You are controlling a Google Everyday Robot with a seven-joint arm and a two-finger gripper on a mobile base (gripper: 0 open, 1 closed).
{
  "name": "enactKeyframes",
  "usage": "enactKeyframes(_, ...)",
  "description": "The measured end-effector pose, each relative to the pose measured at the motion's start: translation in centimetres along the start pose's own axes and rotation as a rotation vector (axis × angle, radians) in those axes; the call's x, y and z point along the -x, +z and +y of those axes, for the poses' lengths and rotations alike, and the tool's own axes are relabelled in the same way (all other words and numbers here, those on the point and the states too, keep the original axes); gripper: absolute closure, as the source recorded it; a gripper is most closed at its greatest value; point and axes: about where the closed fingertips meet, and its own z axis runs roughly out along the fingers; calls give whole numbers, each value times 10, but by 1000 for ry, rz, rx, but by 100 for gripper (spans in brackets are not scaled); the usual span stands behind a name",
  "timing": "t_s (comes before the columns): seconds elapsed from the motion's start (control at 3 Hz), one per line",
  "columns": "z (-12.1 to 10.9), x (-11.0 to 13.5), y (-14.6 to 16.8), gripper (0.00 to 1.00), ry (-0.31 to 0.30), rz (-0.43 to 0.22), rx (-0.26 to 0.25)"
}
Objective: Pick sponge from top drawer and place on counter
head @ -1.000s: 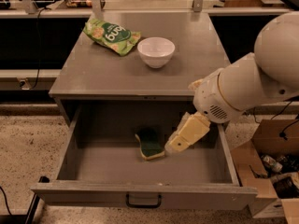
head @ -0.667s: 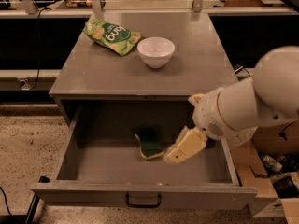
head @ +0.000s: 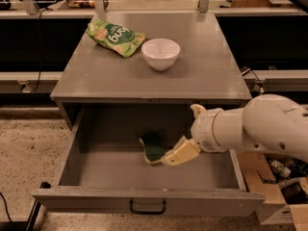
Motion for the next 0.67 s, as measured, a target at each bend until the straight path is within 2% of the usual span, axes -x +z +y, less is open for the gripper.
enactKeyframes(0.33, -22, 8, 39, 0, 7, -71, -74)
enactKeyframes(0.67, -22, 8, 39, 0, 7, -71, -74)
